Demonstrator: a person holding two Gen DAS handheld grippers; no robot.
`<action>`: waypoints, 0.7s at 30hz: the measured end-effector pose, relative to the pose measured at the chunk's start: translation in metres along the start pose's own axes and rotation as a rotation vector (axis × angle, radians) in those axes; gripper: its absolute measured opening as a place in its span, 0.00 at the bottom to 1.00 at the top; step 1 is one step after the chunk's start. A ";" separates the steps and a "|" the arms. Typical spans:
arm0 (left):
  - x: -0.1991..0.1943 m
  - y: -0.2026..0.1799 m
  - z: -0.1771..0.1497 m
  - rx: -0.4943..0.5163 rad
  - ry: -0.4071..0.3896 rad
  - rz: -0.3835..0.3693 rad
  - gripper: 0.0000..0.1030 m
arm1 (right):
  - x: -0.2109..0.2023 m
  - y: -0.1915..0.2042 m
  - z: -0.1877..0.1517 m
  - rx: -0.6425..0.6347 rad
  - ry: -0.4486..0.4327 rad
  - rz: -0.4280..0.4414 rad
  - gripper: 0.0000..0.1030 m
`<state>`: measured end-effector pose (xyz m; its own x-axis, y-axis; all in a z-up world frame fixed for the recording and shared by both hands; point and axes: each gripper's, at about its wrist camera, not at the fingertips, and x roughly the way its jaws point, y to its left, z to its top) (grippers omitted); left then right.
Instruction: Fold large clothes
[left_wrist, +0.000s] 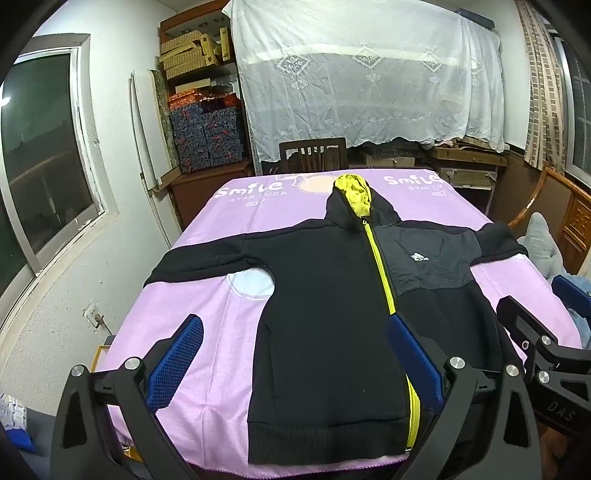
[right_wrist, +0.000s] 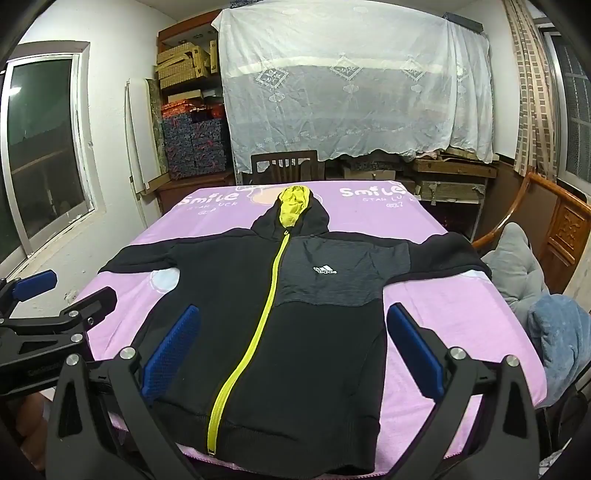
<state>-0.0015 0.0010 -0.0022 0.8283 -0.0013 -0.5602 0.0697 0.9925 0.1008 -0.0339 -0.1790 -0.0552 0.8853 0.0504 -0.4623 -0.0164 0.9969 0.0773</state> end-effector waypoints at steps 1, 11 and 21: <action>0.000 0.000 0.000 0.000 0.000 0.000 0.97 | 0.000 0.000 0.000 0.002 0.001 0.002 0.96; 0.001 -0.001 0.001 0.002 0.000 0.002 0.97 | -0.002 0.000 0.011 0.004 0.008 -0.001 0.96; 0.001 -0.002 0.001 0.003 0.002 0.002 0.97 | -0.003 0.002 0.007 -0.002 0.003 0.000 0.96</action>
<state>-0.0003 -0.0006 -0.0021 0.8276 0.0007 -0.5613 0.0700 0.9920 0.1046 -0.0338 -0.1777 -0.0473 0.8838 0.0504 -0.4650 -0.0172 0.9970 0.0755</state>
